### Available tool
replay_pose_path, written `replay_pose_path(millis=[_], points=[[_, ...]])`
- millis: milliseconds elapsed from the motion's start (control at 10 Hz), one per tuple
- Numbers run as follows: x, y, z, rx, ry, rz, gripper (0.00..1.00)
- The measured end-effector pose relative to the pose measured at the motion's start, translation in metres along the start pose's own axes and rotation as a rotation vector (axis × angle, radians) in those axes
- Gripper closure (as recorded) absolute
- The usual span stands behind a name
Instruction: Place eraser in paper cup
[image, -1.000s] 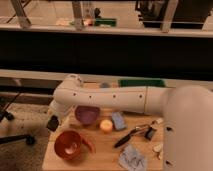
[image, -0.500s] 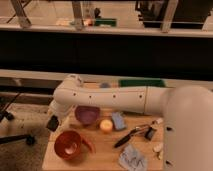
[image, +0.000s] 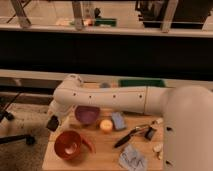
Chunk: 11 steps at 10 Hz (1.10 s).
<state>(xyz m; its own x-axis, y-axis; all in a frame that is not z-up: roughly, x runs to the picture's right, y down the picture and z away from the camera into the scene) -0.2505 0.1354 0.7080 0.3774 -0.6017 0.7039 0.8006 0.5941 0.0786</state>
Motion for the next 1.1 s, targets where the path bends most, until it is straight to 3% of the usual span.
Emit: replay_pose_path(millis=[400,1100], points=[[0.0000,0.0000,0.0000,0.000,0.000,0.000,0.23],[-0.0001,0.0000,0.0000,0.000,0.000,0.000,0.20]])
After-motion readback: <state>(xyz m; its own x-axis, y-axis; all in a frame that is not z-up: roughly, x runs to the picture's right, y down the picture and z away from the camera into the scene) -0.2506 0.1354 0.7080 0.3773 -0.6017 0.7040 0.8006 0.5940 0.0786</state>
